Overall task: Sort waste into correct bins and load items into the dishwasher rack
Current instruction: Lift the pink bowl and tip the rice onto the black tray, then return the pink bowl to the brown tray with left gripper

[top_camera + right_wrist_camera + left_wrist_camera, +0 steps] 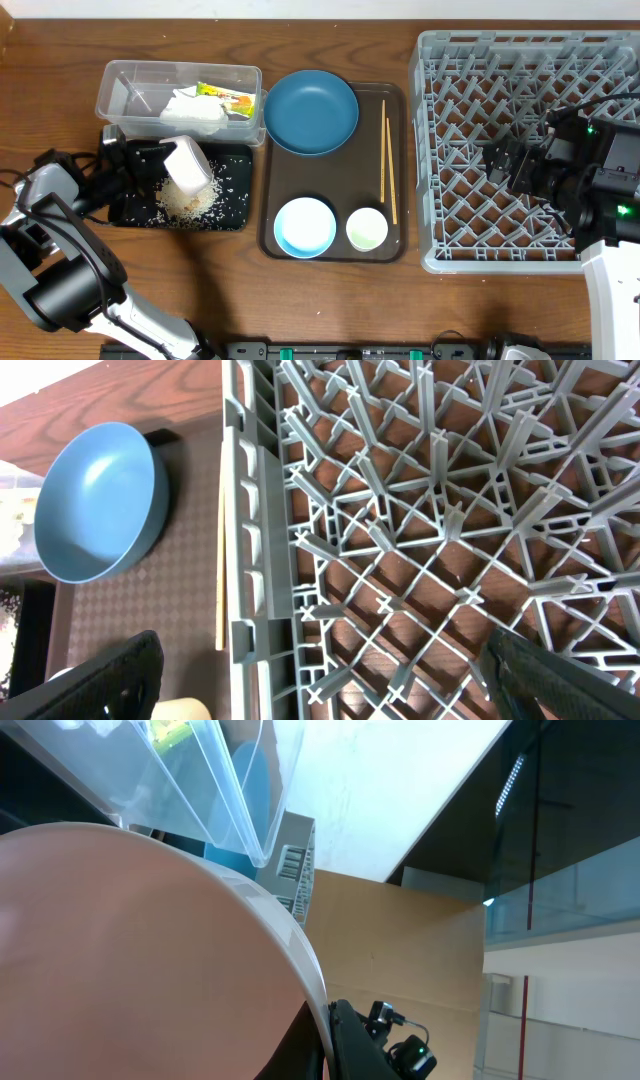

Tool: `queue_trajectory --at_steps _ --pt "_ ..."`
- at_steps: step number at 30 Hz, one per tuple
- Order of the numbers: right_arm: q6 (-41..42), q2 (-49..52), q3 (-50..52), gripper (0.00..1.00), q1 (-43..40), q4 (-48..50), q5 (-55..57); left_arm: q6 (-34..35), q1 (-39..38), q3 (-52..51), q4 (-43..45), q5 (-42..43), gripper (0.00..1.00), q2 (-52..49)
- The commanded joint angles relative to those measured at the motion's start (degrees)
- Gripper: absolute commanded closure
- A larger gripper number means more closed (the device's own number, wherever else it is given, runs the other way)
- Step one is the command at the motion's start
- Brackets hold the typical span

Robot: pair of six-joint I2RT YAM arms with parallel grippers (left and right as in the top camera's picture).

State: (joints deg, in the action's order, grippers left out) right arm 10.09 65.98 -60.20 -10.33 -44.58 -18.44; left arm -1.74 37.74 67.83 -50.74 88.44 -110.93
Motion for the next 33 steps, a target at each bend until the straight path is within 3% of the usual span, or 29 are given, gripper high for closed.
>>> queue_trajectory --at_steps 1,10,17,20,27,33 --pt "0.59 0.04 -0.96 0.01 -0.15 -0.02 -0.48 -0.57 0.13 -0.39 -0.26 1.68 0.94 -0.46" --pt "0.59 0.02 -0.96 0.01 -0.15 -0.02 -0.46 1.18 0.24 -0.39 -0.26 1.68 0.94 -0.39" --pt "0.57 0.02 -0.96 0.01 -0.15 -0.04 -0.46 9.35 3.23 -0.24 5.33 1.68 0.94 -0.07" --pt "0.57 0.04 -0.96 0.01 -0.15 0.0 -0.46 7.76 2.8 -0.24 2.64 1.68 0.94 1.18" --pt "0.59 0.04 -0.96 0.01 -0.15 0.0 -0.46 6.32 -4.24 0.02 2.91 0.11 0.94 9.22" --pt "0.59 0.04 -0.96 0.01 -0.15 0.0 -0.46 6.8 -16.55 2.82 4.81 -14.73 0.94 19.8"
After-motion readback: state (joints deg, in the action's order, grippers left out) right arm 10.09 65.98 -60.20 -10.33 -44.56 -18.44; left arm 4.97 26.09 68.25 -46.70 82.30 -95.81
